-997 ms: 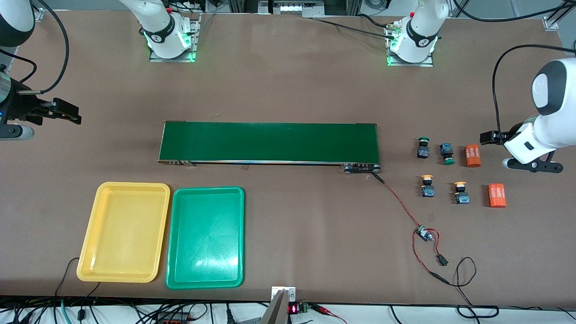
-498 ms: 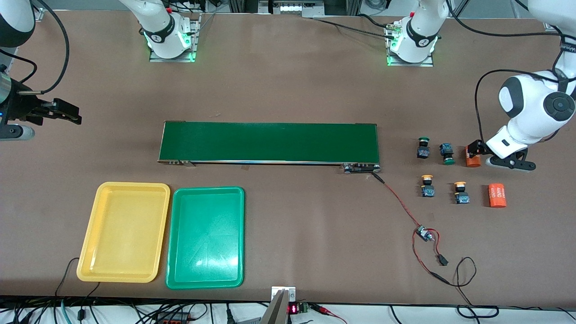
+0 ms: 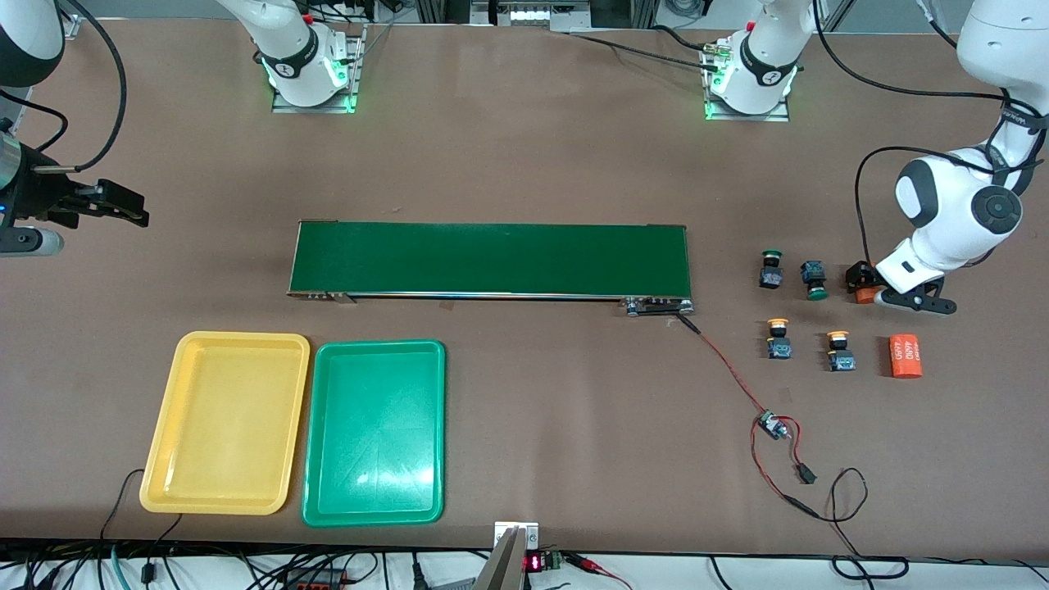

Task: Sort buttons by color to trays
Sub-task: 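Reach the left gripper to the orange cylinder and grasp it, then lift the orange cylinder and place it on the green belt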

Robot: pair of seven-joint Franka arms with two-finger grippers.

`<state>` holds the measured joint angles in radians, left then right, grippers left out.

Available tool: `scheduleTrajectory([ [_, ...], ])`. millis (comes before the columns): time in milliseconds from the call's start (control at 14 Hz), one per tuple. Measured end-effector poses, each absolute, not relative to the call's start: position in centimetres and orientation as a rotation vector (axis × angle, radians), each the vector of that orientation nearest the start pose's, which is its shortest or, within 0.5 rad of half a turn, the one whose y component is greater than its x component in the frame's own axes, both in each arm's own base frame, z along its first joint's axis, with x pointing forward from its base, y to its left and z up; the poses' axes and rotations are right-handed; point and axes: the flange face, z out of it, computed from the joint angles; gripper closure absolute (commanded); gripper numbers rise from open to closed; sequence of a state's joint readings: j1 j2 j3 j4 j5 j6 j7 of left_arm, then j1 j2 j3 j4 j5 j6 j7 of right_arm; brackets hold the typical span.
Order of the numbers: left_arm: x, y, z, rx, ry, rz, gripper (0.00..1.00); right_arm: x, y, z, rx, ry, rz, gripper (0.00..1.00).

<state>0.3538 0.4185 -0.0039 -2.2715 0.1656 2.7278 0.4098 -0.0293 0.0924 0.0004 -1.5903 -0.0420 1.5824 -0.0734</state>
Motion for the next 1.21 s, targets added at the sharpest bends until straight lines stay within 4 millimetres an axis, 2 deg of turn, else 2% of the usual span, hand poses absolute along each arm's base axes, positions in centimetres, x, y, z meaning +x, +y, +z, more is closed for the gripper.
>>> scheduleTrajectory([
  [71, 50.7, 17.8, 17.5, -3.048, 0.323, -0.015, 0.60, 57.9, -2.1, 56.4, -3.173, -0.075, 0.162, 0.00],
  [142, 50.6, 17.7, 17.4, -3.050, 0.324, -0.006, 0.69, 57.9, -2.1, 56.4, -3.173, -0.075, 0.162, 0.00],
  [356, 50.4, 17.2, 17.7, -3.073, 0.358, 0.134, 0.74, 57.9, -2.1, 56.4, -3.173, -0.075, 0.162, 0.00],
  [498, 51.4, 15.7, 20.2, -3.078, 0.411, 0.217, 0.74, 57.9, -2.1, 56.4, -3.173, -0.075, 0.163, 0.00],
  [641, 53.0, 13.1, 24.8, -3.069, 0.493, 0.306, 0.74, 57.9, -2.1, 56.4, -3.173, -0.075, 0.163, 0.00],
  [783, 54.7, 8.5, 30.0, -3.043, 0.613, 0.406, 0.67, 57.9, -2.1, 56.4, -3.173, -0.075, 0.163, 0.00],
  [926, 56.4, 1.9, 33.8, -3.009, 0.782, 0.423, 0.70, 57.9, -2.1, 56.3, -3.173, -0.074, 0.164, 0.00],
  [1068, 56.8, -5.0, 35.1, -2.968, 0.970, 0.400, 0.80, 57.9, -2.2, 56.3, -3.173, -0.073, 0.162, 0.00],
  [1210, 55.8, -11.4, 33.9, -2.927, 1.159, 0.433, 0.83, 58.0, -2.1, 56.3, -3.176, -0.077, 0.160, 0.00],
])
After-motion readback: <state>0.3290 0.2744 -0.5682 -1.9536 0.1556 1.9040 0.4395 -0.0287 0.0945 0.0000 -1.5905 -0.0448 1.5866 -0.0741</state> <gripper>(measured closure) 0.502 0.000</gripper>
